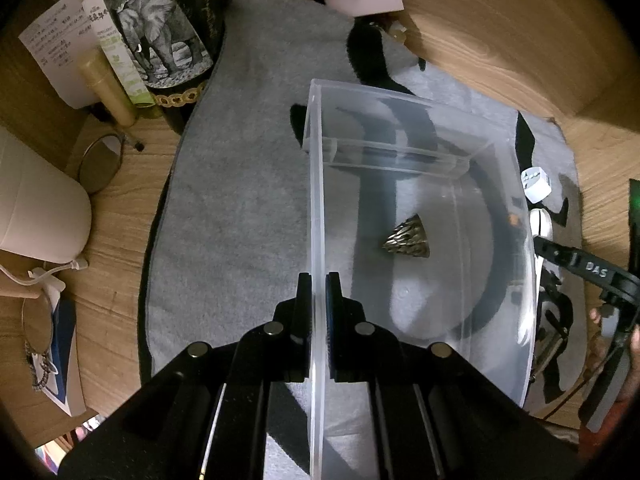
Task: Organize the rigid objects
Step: 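Move the right tool to the white massager and grasp its head, then lift the massager into the box and release it with the right tool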
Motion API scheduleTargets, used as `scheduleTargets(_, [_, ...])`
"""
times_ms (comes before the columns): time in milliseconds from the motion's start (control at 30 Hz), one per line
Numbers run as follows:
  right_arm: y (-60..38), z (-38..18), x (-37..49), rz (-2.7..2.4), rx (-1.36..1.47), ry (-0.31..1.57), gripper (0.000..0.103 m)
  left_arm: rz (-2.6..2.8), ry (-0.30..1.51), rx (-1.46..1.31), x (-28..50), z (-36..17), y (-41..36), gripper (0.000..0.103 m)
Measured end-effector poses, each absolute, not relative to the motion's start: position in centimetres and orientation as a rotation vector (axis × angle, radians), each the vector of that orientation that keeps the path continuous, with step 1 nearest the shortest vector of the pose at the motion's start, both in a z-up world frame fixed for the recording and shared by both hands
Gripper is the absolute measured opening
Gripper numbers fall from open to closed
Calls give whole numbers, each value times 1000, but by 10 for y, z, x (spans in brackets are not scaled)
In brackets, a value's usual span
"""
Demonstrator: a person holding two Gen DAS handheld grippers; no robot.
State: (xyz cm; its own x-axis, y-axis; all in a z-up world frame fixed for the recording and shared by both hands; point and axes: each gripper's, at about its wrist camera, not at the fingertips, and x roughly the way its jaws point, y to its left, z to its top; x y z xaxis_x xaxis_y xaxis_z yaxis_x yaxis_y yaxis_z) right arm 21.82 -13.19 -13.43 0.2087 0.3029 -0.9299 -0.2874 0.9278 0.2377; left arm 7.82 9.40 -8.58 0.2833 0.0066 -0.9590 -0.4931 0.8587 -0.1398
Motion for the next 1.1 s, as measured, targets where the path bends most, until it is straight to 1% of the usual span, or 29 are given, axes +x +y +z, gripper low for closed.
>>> scheduleTargets(233, [-136,-152,230,432,78,1334,46,359,1253,-459,80,-87,94,5])
scheduleTargets(333, [-135,-152,234,450,80,1319,45,361,1253,-458,81,-87,94,5])
scheduleTargets(367, [-135,-152,236,454,81,1312,43,360,1254,-458,81,-87,94,5])
scheduleTargets(567, [-136,-146,237,457,72,1278,42,359,1255,-455,81,-88,95,5])
scheduleTargets(733, [-144,-132,224,437,87,1237,42,354,1254,-452,81,-88,95,5])
scheduleTargets(1100, [-178,-77,201,405,102,1099,42,331,1247,-435,79,-87,94,5])
